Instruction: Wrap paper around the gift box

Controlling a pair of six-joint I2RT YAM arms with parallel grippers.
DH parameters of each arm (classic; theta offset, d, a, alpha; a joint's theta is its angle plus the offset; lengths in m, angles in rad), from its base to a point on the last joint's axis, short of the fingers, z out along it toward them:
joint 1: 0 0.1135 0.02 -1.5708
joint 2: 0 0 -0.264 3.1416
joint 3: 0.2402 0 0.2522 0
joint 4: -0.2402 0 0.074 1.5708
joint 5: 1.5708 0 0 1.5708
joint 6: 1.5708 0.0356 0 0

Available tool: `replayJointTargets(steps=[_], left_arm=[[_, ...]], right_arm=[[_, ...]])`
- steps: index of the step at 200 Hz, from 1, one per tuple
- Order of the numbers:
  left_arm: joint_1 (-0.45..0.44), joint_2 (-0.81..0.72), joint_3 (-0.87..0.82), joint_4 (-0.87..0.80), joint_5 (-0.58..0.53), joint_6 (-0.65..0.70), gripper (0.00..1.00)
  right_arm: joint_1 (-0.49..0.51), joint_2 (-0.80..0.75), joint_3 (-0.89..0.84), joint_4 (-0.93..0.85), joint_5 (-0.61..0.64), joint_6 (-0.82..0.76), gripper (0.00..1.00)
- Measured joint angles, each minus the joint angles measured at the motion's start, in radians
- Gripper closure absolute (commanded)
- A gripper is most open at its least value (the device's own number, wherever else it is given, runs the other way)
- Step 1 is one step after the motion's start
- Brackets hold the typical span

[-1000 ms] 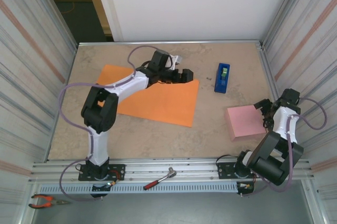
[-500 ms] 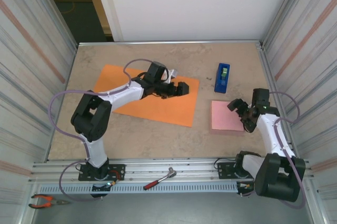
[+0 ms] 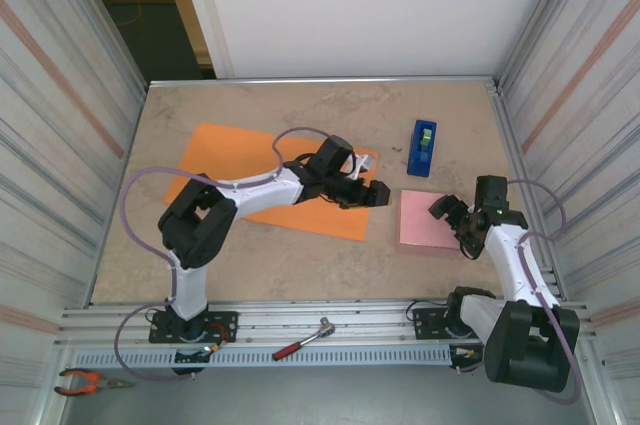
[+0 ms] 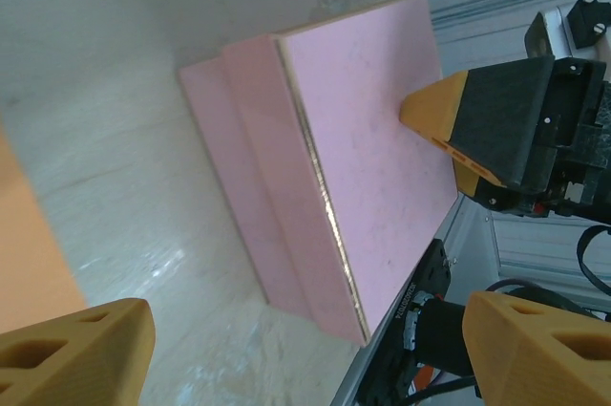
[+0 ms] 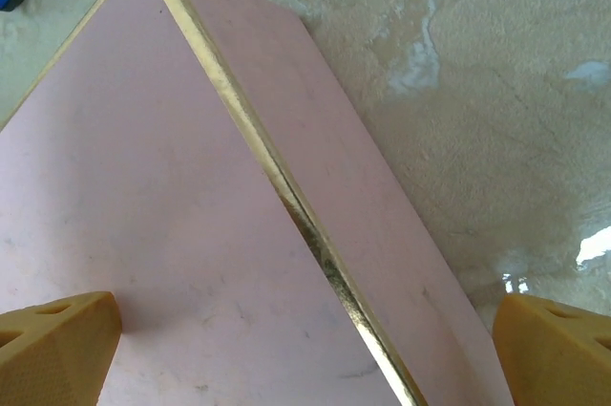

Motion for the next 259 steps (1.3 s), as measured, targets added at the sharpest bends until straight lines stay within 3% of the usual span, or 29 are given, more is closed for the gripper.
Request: replayJointTargets(steps=[92,156,191,215,259], left_arm=[[-0.077,0.137,0.103,0.002,0.016,-0.023,0.25],[-0.103,0.248,0.184,0.001,0.036,-0.044,0.36],[-0.090,0.258,0.216,-0.024,0.040,-0.046,0.49],[-0.068,0.254,0.221,-0.037,0.041,-0.043,0.50],[-0.024,0.159,0.141,-0.050,0.039,-0.045,0.50]], right_arm=[[-0.047,-0.063,-0.056,0.045,-0.075,-0.031,0.13],[-0.054,-0.065,-0.064,0.064,-0.140,-0.047,0.15],[-0.060,-0.046,-0.067,0.090,-0.149,-0.055,0.32],[-0.030,-0.056,-0.068,0.119,-0.151,-0.050,0.44],[0.122,-0.117,-0.043,0.117,-0.103,0.035,0.46]])
